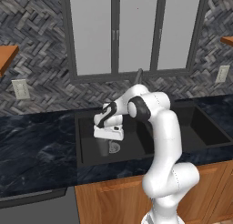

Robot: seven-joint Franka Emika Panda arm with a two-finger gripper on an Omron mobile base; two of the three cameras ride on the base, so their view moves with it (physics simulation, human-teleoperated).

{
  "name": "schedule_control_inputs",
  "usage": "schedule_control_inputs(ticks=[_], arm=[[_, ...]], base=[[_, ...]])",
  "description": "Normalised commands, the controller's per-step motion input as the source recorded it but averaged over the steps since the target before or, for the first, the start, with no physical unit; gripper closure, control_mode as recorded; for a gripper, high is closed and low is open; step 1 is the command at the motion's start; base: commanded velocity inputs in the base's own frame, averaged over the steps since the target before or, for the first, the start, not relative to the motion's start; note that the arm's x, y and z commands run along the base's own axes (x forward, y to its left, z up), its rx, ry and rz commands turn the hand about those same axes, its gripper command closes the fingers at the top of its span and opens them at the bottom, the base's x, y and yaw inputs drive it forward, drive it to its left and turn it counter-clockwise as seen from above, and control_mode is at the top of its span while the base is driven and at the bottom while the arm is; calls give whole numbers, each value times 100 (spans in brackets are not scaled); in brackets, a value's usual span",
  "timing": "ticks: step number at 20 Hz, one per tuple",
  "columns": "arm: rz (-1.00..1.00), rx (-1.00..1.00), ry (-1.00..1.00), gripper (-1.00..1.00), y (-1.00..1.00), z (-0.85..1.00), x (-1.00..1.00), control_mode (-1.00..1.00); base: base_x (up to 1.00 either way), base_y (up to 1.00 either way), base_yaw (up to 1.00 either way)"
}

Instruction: Move any existing items from the left basin to the right basin for drying. Then move the glass cup from the counter to the left basin of the sink for washing.

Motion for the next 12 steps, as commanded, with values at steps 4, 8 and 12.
schedule_control_inputs(ticks=[4,8,12], arm=[[-4,0,0,100,0,-23,9,-100],[-4,0,0,100,0,-19,11,-100],[-3,0,0,-100,3,-18,4,-100]], base=[[0,0,0],[0,0,0],[0,0,0]])
